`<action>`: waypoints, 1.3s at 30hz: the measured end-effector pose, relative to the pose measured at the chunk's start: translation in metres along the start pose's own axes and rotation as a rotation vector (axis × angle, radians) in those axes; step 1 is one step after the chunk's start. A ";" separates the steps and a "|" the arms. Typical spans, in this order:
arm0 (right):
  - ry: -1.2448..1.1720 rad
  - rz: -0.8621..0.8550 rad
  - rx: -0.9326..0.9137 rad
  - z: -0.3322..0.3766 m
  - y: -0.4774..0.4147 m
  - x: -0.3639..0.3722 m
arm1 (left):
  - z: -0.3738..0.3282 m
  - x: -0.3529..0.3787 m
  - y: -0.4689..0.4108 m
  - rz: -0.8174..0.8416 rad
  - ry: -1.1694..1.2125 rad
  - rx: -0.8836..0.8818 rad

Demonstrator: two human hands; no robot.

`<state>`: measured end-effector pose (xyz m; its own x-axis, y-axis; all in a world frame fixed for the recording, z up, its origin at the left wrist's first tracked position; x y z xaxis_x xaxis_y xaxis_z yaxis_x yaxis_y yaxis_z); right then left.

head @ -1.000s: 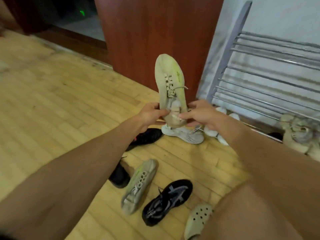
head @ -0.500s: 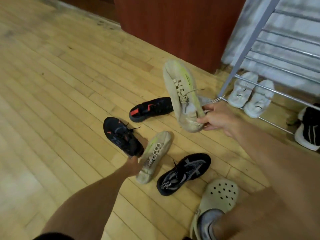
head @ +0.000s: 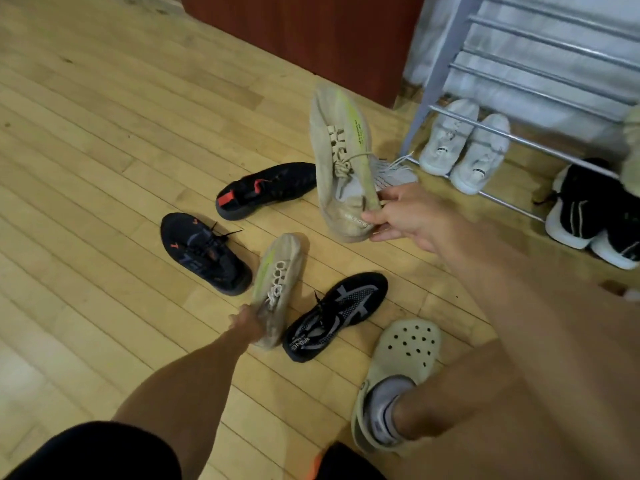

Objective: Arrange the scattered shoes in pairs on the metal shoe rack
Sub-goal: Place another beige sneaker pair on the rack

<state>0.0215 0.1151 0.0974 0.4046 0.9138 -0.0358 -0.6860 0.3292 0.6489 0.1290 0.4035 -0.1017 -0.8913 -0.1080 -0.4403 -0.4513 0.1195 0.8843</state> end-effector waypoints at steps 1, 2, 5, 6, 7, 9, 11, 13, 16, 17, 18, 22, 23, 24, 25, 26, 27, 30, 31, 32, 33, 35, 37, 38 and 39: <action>-0.013 -0.002 -0.001 -0.002 0.002 -0.001 | 0.000 -0.001 0.002 -0.040 0.032 0.003; -0.026 -0.005 0.000 -0.003 0.004 -0.002 | 0.000 -0.002 0.003 -0.081 0.061 0.011; -0.059 -0.021 0.003 -0.007 0.007 -0.005 | -0.002 -0.004 0.009 -0.137 0.141 0.067; -0.069 -0.022 0.004 -0.008 0.008 -0.006 | -0.004 -0.004 0.012 -0.144 0.160 0.077; -0.083 -0.021 0.006 -0.009 0.009 -0.007 | -0.006 -0.005 0.014 -0.144 0.168 0.076; -0.116 -0.017 0.011 -0.013 0.012 -0.008 | -0.008 -0.007 0.020 -0.122 0.171 0.048; -0.140 -0.017 0.011 -0.015 0.014 -0.009 | -0.010 -0.011 0.024 -0.080 0.170 0.024; -0.169 -0.025 0.006 -0.015 0.019 -0.010 | -0.016 -0.018 0.032 -0.019 0.175 0.028; -0.209 -0.052 0.021 -0.016 0.027 -0.013 | -0.032 -0.034 0.048 0.015 0.280 0.100; -0.212 -0.061 0.036 -0.015 0.031 -0.016 | -0.042 -0.039 0.056 0.024 0.329 0.136; -0.206 -0.068 0.052 -0.014 0.036 -0.020 | -0.054 -0.043 0.065 0.042 0.380 0.182; -0.167 -0.154 0.082 0.003 0.059 -0.053 | -0.126 -0.061 0.112 0.158 0.515 0.449; -0.166 -0.182 0.079 0.008 0.066 -0.063 | -0.145 -0.065 0.122 0.185 0.541 0.504; -0.164 -0.206 0.073 0.012 0.073 -0.072 | -0.163 -0.068 0.131 0.207 0.556 0.549; -0.154 -0.226 0.065 0.015 0.080 -0.080 | -0.180 -0.071 0.140 0.226 0.558 0.586; -0.138 -0.241 0.059 0.018 0.087 -0.089 | -0.196 -0.074 0.148 0.240 0.544 0.616; -0.117 -0.258 0.055 0.021 0.094 -0.098 | -0.211 -0.076 0.155 0.250 0.519 0.643; -0.026 -0.330 0.070 0.024 0.115 -0.133 | -0.249 -0.075 0.169 0.259 0.440 0.698; 0.001 -0.358 0.084 0.024 0.123 -0.144 | -0.261 -0.072 0.172 0.266 0.420 0.707; 0.015 -0.383 0.096 0.023 0.130 -0.155 | -0.273 -0.066 0.174 0.277 0.397 0.715; 0.009 -0.402 0.102 0.021 0.136 -0.166 | -0.286 -0.059 0.177 0.296 0.372 0.721; -0.015 -0.423 0.117 0.016 0.143 -0.184 | -0.310 -0.040 0.182 0.344 0.332 0.730; -0.030 -0.439 0.136 0.009 0.146 -0.200 | -0.333 -0.022 0.187 0.376 0.330 0.735; -0.043 -0.442 0.141 0.007 0.147 -0.207 | -0.343 -0.015 0.187 0.379 0.335 0.733; -0.057 -0.440 0.146 0.004 0.146 -0.213 | -0.354 -0.010 0.186 0.373 0.342 0.731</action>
<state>-0.1623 -0.0326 0.2024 0.6731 0.6793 -0.2924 -0.3516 0.6417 0.6816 0.0691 0.0775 0.1219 -0.9771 -0.2109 0.0301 -0.1531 0.7935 0.5890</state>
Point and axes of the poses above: each hand's wrist, its own y-axis away from the middle knuckle, its own x-axis out of the palm, z = x × y, the point moved 6 cm from there along -y, towards the middle knuckle, and after that the axes turned 12 degrees about z, right-handed, at the moved point
